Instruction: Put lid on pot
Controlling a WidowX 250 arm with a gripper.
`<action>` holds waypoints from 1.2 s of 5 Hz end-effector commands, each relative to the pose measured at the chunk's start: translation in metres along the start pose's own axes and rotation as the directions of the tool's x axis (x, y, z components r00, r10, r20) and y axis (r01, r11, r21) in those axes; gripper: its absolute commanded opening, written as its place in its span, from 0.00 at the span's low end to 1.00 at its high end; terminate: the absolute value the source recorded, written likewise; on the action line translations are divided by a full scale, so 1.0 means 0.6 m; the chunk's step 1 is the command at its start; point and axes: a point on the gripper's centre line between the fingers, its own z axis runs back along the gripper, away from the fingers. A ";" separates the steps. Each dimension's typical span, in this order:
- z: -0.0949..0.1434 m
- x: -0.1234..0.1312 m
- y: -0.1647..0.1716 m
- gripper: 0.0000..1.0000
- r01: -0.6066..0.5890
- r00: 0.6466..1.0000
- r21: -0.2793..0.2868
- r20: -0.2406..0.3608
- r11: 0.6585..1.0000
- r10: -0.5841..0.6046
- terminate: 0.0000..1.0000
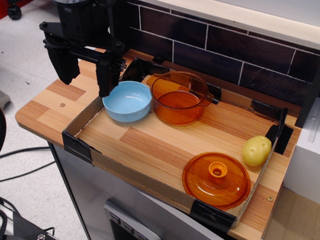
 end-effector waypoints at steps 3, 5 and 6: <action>-0.038 0.013 -0.115 1.00 0.048 0.998 -0.036 0.030 0.998 -0.047 0.00; -0.078 0.000 -0.212 1.00 0.097 0.995 -0.106 0.045 0.990 -0.093 0.00; -0.094 0.017 -0.243 1.00 0.088 0.994 -0.104 0.075 0.991 -0.080 0.00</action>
